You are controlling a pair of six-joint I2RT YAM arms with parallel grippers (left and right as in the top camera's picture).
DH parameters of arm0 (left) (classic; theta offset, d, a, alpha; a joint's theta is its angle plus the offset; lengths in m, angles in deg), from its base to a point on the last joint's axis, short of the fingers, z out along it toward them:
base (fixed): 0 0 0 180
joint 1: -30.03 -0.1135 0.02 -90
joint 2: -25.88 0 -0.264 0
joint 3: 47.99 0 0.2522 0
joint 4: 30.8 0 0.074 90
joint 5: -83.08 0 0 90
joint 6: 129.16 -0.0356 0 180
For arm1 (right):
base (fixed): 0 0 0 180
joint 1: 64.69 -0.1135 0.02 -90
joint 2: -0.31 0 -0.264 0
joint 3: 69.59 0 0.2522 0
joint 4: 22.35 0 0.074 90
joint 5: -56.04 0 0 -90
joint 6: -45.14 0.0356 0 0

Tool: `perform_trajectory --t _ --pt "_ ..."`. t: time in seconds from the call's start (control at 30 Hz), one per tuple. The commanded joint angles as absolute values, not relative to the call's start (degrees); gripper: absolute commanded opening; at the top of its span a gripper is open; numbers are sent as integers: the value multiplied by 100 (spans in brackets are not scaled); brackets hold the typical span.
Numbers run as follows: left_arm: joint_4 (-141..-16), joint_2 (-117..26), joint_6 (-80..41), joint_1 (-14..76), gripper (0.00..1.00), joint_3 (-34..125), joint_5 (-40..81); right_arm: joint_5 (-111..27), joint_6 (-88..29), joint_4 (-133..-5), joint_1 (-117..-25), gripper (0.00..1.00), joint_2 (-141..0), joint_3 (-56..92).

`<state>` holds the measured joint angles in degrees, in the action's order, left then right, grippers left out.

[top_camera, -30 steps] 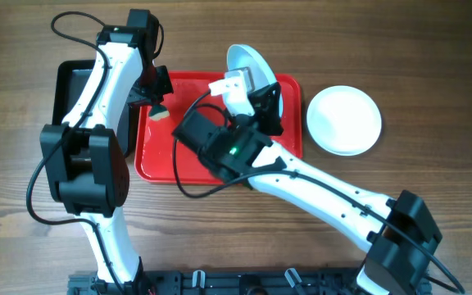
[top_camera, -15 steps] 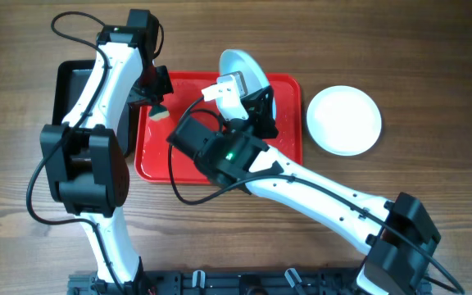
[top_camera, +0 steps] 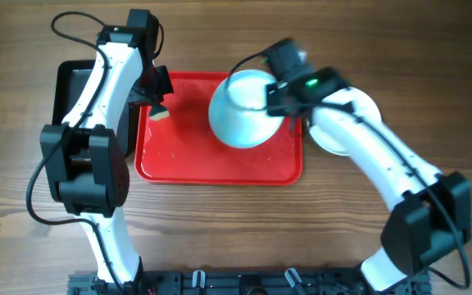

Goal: Clean dirty plates on tray and stack at the side
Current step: 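Lift the pale blue plate with the right gripper and stack it on the plates, then lower the sponge into the black tray and open the left gripper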

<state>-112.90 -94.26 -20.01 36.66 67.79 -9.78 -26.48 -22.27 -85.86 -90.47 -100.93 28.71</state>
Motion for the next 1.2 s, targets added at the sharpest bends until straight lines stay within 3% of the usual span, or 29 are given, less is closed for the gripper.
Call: perform_trajectory --t 0.0,0.2,0.37,0.87,0.93,0.97,1.03,1.07,1.17 --pt "-11274 -9306 -2070 3655 4 6853 -884 -4481 -2697 -8650 -7872 4 -9793 2868" --pt "-11274 -9306 -2073 3655 4 6853 -886 -4805 -3044 -9015 -6151 4 -9795 2814" --pt "-11272 -9306 -2070 3655 4 6853 -884 -4405 -3099 -8991 -5303 4 -9795 2381" --pt "-11265 -9234 -2237 3568 4 6895 -997 -3896 -2683 -7581 -5004 6 -9819 709" --pt "-11375 -9133 -2250 3465 4 6998 -1021 -3841 -2683 -7570 -5004 18 -9819 711" --pt "-11434 -9078 -2250 3399 4 7067 -1043 -3843 -2681 -7553 -5004 30 -9819 711" --pt "-11521 -8952 -2250 3249 4 7210 -1061 -3894 -2666 -7509 -5004 72 -9819 720" --pt "-11539 -8869 -2250 3157 4 7262 -1061 -3996 -2666 -7502 -5006 85 -9819 744" --pt "-11532 -8641 -2256 2873 4 7280 -1065 -4663 -2692 -7614 -5006 99 -9815 973"
